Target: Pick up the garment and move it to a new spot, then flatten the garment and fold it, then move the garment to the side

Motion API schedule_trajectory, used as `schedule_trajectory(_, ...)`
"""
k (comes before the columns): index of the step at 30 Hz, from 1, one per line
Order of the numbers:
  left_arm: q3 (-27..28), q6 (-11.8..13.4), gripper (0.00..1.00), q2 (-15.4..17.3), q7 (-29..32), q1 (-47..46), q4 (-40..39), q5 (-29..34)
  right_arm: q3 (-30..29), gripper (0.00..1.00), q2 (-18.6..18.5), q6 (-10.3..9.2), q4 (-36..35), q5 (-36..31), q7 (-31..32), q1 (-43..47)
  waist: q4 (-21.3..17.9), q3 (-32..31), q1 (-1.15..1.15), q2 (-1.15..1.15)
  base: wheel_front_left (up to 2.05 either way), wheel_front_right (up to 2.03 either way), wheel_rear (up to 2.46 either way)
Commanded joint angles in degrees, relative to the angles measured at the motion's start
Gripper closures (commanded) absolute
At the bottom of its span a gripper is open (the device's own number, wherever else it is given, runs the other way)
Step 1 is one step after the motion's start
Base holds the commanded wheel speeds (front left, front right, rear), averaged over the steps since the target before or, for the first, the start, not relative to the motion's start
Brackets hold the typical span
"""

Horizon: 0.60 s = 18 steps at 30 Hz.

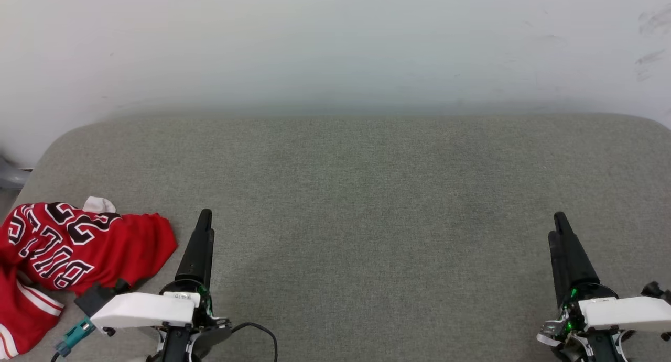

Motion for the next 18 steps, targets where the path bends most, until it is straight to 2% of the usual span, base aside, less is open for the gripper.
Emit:
schedule_trajectory(1, -0.4, 0.0, 0.0, 0.6, -0.6, -0.5, -1.6, 2.3, 0.2, 0.0, -0.2, 0.01, -1.6, -2.8, -0.6, -0.6, 0.1, -0.1, 0.0, 0.0, 0.0, 0.0, 0.0)
schedule_trajectory(18, -1.3, 0.0, 0.0, 0.3, -4.1, 0.8, -4.3, 29.1, 0.7, 0.0, -0.3, 0.01, -5.2, -37.0, -3.9, 0.8, 0.6, -0.6, 0.0, 0.0, 0.0, 0.0, 0.0)
